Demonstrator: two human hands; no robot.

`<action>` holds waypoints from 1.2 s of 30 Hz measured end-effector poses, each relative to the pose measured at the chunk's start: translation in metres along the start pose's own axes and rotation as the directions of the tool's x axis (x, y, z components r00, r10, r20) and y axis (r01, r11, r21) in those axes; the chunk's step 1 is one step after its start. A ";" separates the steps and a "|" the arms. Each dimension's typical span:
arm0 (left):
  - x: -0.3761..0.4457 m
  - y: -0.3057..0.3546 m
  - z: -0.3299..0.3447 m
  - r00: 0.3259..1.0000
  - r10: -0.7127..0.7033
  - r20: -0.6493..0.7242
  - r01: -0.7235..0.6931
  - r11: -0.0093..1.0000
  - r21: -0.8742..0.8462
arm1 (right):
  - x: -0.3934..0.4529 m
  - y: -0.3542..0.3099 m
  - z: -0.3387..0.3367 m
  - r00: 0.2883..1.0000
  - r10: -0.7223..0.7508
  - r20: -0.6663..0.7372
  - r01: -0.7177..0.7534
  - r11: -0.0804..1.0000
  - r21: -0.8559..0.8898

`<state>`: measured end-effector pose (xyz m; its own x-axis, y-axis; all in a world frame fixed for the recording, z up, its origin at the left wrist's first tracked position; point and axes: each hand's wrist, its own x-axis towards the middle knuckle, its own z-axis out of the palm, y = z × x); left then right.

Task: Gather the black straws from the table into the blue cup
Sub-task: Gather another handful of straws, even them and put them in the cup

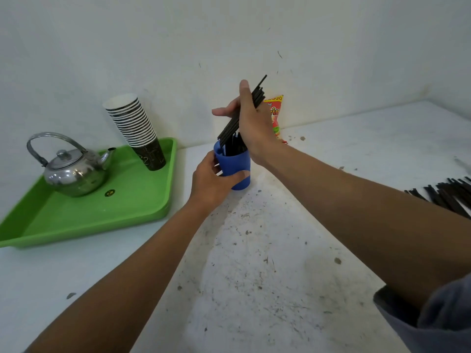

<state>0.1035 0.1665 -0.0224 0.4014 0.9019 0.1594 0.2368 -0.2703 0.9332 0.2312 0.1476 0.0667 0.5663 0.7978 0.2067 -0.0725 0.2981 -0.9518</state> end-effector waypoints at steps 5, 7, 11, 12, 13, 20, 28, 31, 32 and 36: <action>0.000 -0.002 0.002 1.000 0.012 -0.016 -0.011 1.000 0.023 | 0.007 -0.008 0.002 0.996 -0.069 -0.062 0.070 0.997 0.015; 0.000 -0.001 0.002 1.000 0.019 -0.016 -0.018 0.999 0.026 | 0.007 -0.003 0.004 0.997 -0.081 0.000 0.081 0.991 -0.110; 0.000 -0.001 0.003 1.000 0.025 -0.008 -0.025 0.999 0.023 | 0.002 0.011 0.000 0.992 -0.062 0.113 0.101 0.918 -0.384; 0.000 -0.001 0.003 1.000 0.029 -0.011 -0.029 0.999 0.024 | -0.001 0.014 -0.001 0.989 -0.046 0.140 0.101 0.900 -0.423; 0.000 -0.001 0.003 0.999 0.033 -0.014 -0.032 0.999 0.027 | -0.004 0.018 -0.003 0.985 -0.025 0.169 0.103 0.877 -0.469; 0.001 -0.005 0.003 0.998 0.054 -0.007 -0.054 0.998 0.030 | -0.008 0.032 -0.017 0.969 0.015 0.248 0.127 0.826 -0.549; -0.001 -0.002 0.003 0.999 0.043 -0.005 -0.042 0.999 0.015 | -0.005 0.034 -0.026 0.969 -0.171 0.180 0.243 0.809 -0.536; -0.001 -0.001 0.003 0.999 0.039 -0.009 -0.038 0.999 0.029 | -0.004 0.031 -0.021 0.977 -0.130 0.167 0.207 0.747 -0.631; -0.001 -0.001 0.003 0.999 0.039 -0.008 -0.038 0.999 0.032 | -0.004 0.029 -0.019 0.982 -0.081 0.171 0.177 0.717 -0.675; -0.001 -0.002 0.004 0.999 0.036 -0.008 -0.036 0.998 0.042 | -0.009 0.026 -0.018 0.972 -0.132 0.196 0.231 0.709 -0.666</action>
<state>0.1059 0.1649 -0.0252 0.4025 0.8943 0.1956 0.2591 -0.3162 0.9126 0.2393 0.1386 0.0356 0.3988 0.8386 0.3711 0.6263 0.0465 -0.7782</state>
